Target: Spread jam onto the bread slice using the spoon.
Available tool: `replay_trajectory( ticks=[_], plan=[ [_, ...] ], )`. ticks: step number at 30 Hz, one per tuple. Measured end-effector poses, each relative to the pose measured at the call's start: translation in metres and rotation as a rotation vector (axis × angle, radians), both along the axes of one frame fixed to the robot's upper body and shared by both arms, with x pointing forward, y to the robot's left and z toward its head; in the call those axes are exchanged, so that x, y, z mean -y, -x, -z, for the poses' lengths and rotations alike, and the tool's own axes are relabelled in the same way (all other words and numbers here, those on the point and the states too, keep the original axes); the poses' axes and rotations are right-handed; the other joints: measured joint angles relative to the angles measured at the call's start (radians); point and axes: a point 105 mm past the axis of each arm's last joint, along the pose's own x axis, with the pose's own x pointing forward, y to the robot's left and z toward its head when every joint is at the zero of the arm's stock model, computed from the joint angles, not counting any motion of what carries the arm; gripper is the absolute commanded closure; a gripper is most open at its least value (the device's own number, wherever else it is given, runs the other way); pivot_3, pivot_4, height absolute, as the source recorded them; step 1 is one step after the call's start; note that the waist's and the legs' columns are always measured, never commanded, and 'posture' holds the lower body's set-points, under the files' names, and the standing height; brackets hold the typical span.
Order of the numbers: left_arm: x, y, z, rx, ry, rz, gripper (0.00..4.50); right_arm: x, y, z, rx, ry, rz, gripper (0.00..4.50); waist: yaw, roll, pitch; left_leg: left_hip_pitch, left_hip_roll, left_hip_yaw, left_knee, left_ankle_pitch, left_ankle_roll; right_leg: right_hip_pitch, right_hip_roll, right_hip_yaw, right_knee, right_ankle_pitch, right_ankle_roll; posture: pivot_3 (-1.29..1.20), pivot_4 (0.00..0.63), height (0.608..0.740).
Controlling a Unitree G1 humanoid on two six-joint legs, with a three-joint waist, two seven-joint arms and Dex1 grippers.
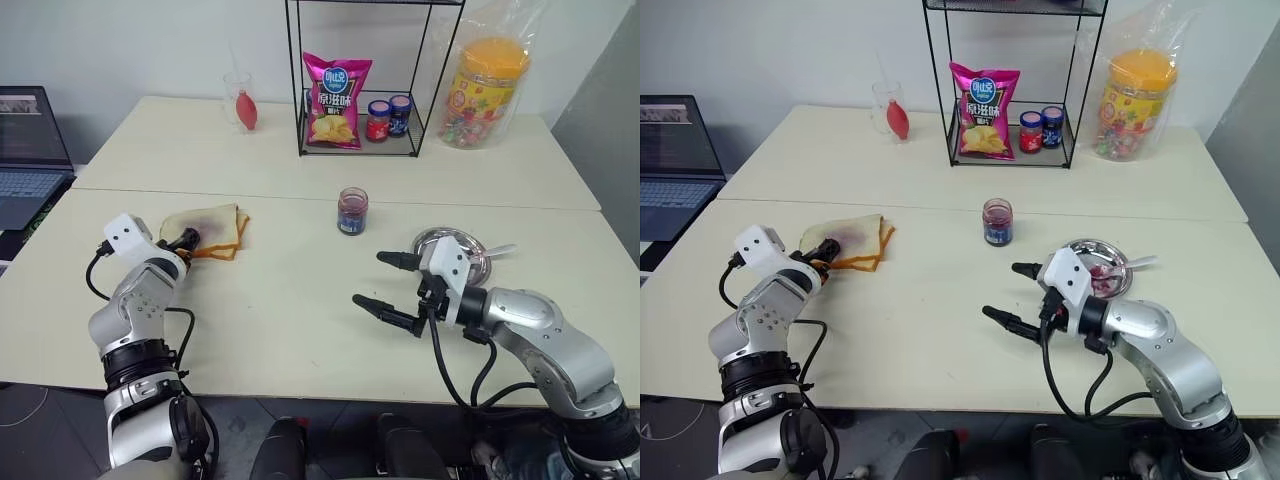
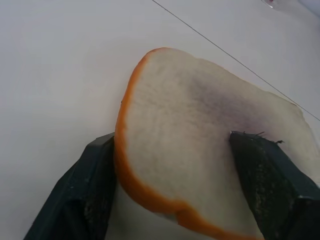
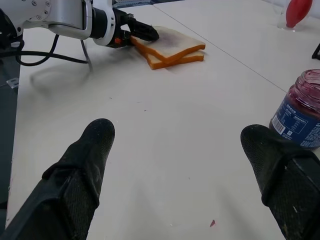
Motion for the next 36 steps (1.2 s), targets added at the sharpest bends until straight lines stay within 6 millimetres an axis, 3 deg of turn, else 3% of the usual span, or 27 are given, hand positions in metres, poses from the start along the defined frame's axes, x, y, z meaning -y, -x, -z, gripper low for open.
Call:
replay_trajectory(
  ticks=[15, 27, 29, 31, 33, 36],
  plan=[
    [0.000, 0.001, -0.017, 0.055, -0.059, -0.083, 4.47, 0.000, 0.001, -0.001, -0.009, -0.002, -0.002, 0.00, 0.000, -0.001, 0.000, 0.000, 0.000, 0.000, 0.000, 0.000, 0.000, 0.000, 0.000, 0.000, 0.000, 0.000, 0.000, 0.00, 0.150, 0.740],
    [0.004, 0.002, -0.017, 0.032, -0.174, -0.086, 4.49, 0.000, 0.001, -0.001, -0.008, 0.001, -0.005, 0.00, -0.001, -0.001, 0.000, 0.000, 0.000, 0.000, 0.000, 0.000, 0.000, 0.000, 0.000, 0.000, 0.000, 0.000, 0.000, 0.00, 0.150, 0.740],
    [0.005, 0.003, -0.014, 0.019, -0.187, -0.085, 3.92, 0.000, 0.001, -0.001, -0.010, 0.003, -0.004, 0.00, -0.001, -0.001, 0.000, 0.000, 0.000, 0.000, 0.000, 0.000, 0.000, 0.000, 0.000, 0.000, 0.000, 0.000, 0.000, 0.00, 0.150, 0.740],
    [0.004, 0.004, -0.013, 0.013, -0.191, -0.088, 3.70, 0.001, 0.001, 0.000, -0.011, 0.004, -0.004, 0.00, -0.001, -0.001, 0.000, 0.000, 0.000, 0.000, 0.000, 0.000, 0.000, 0.000, 0.000, 0.000, 0.000, 0.000, 0.000, 0.00, 0.150, 0.740],
    [0.004, 0.004, -0.012, 0.010, -0.197, -0.091, 3.09, 0.001, 0.001, 0.000, -0.012, 0.005, -0.003, 0.00, -0.001, -0.001, 0.000, 0.000, 0.000, 0.000, 0.000, 0.000, 0.000, 0.000, 0.000, 0.000, 0.000, 0.000, 0.000, 0.00, 0.150, 0.740],
    [0.004, 0.004, -0.012, 0.005, -0.208, -0.091, 3.03, 0.002, 0.002, 0.001, -0.015, 0.007, -0.002, 0.00, 0.000, -0.001, 0.000, 0.000, 0.000, 0.000, 0.000, 0.000, 0.000, 0.000, 0.000, 0.000, 0.000, 0.000, 0.000, 0.00, 0.150, 0.740]
  ],
)
